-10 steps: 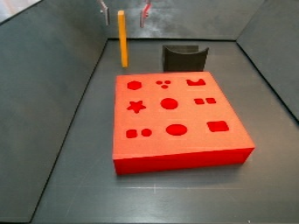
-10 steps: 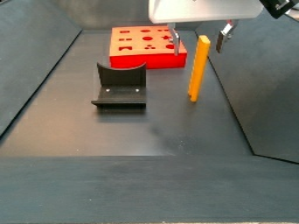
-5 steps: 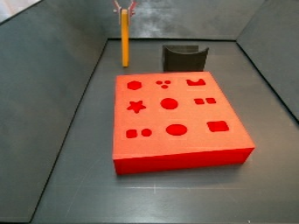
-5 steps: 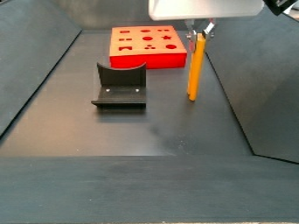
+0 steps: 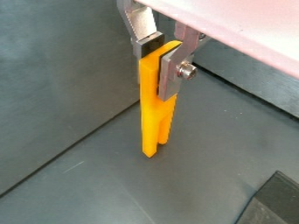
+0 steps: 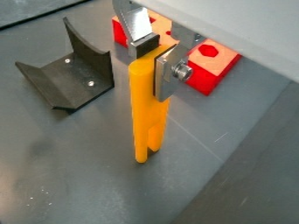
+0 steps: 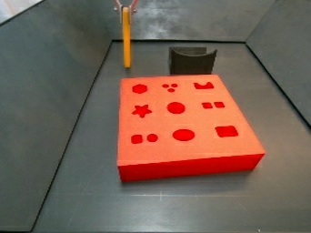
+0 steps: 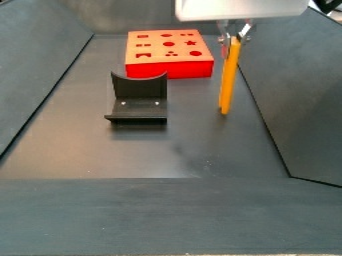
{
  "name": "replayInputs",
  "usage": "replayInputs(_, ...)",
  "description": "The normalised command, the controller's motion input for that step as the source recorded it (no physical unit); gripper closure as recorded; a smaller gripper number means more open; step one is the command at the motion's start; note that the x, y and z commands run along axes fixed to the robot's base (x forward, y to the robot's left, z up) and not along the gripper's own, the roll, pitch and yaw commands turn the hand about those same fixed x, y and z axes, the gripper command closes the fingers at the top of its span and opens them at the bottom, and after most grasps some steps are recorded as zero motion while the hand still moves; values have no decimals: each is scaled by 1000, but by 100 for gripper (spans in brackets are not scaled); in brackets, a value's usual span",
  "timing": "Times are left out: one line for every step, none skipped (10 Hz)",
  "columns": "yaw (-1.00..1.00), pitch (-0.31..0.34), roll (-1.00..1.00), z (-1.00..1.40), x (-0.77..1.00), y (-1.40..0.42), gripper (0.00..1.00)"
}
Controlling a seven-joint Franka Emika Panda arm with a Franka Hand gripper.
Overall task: Pick up the square-circle object. Move up. Move to above the board. Insert the square-circle object.
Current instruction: Pick up the square-circle object, then move up, then move to above the board.
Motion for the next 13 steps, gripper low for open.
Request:
replayInputs(0, 0, 0, 0, 0, 0, 100)
replayInputs(0, 0, 0, 0, 0, 0, 100)
replayInputs(0, 0, 0, 833, 0, 0, 100)
replayInputs(-1, 45, -12, 775, -70, -32, 100)
replayInputs(1, 56, -20, 629, -77, -33, 100)
replayInputs(5, 52, -27, 480, -47, -23, 100)
replayInputs(7, 51, -33, 365, -27, -18, 100)
replayInputs(-228, -280, 434, 1000, -266, -187, 100)
replayInputs(-226, -278, 432, 1000, -272, -190, 100)
replayInputs(-144, -223, 376, 1000, -278, -158, 100)
replayInputs(-101, -179, 326, 1000, -256, -139, 100)
replayInputs(-57, -61, 217, 1000, -197, -116, 100)
replayInputs(-43, 0, 179, 944, -159, -96, 100)
